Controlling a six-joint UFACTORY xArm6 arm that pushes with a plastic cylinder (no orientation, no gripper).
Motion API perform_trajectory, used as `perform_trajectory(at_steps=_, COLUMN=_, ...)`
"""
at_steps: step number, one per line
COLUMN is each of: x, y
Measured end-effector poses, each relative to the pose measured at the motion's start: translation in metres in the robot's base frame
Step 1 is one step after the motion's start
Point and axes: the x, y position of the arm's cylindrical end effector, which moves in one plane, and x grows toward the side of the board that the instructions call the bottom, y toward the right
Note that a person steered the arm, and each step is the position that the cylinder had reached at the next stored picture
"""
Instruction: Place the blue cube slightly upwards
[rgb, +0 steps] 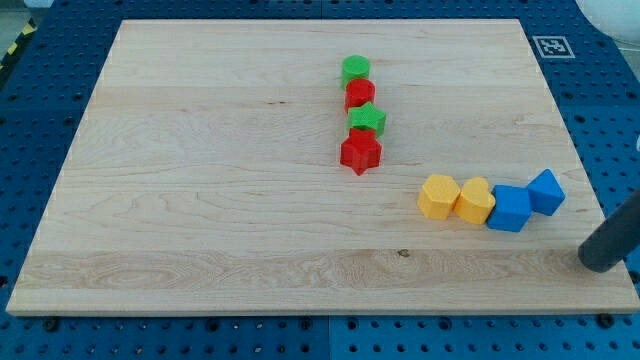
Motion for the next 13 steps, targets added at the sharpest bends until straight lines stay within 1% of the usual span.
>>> perform_trajectory(at_steps=3, x=-0.005, y=-0.064)
perform_trajectory(at_steps=7, x=-0.005, y=-0.064)
perform_trajectory(at_steps=8, x=-0.005, y=-0.076)
perform_trajectory(at_steps=11, x=-0.025, y=-0.074)
perform_trajectory(at_steps=13, x=-0.025, y=-0.072)
